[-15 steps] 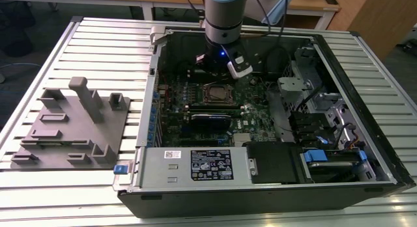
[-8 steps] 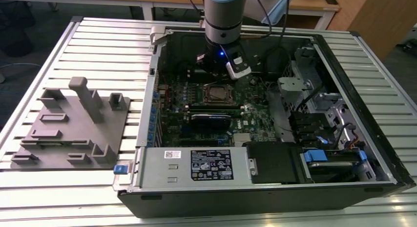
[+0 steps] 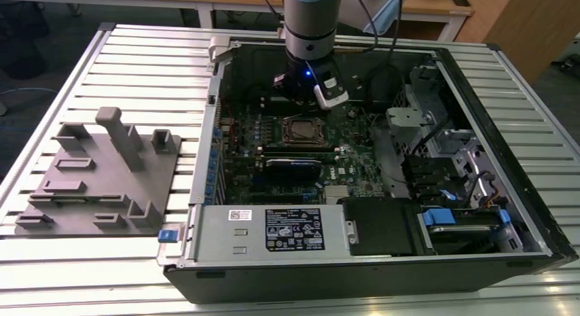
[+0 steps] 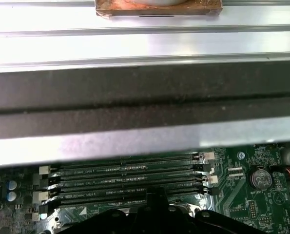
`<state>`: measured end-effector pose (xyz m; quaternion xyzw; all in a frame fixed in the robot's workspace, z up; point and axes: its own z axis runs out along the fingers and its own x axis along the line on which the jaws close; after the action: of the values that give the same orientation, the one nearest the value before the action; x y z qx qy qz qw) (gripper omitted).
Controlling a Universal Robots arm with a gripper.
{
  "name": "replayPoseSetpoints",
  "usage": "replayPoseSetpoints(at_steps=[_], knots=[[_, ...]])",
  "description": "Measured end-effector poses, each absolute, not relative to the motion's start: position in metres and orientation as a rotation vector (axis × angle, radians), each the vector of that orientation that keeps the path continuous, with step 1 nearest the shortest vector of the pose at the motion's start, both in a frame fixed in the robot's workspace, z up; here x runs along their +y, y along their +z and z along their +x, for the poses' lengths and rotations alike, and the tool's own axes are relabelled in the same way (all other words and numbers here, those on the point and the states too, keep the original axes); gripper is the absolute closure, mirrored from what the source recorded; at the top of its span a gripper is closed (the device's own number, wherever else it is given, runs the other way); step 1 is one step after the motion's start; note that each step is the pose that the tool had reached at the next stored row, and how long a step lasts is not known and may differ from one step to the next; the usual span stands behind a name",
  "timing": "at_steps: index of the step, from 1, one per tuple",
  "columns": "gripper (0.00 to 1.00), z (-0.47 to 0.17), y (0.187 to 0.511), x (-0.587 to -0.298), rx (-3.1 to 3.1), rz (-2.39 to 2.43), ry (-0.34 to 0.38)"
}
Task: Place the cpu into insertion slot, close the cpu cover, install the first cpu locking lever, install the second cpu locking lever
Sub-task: 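Install the first cpu locking lever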
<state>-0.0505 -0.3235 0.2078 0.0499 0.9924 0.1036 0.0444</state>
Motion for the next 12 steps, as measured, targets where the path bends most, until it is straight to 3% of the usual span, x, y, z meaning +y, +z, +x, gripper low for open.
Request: replayPoseSetpoints(at_steps=[12], knots=[[0.9, -0.0505, 0.2062, -0.323, 2.997, 0.388, 0.304]])
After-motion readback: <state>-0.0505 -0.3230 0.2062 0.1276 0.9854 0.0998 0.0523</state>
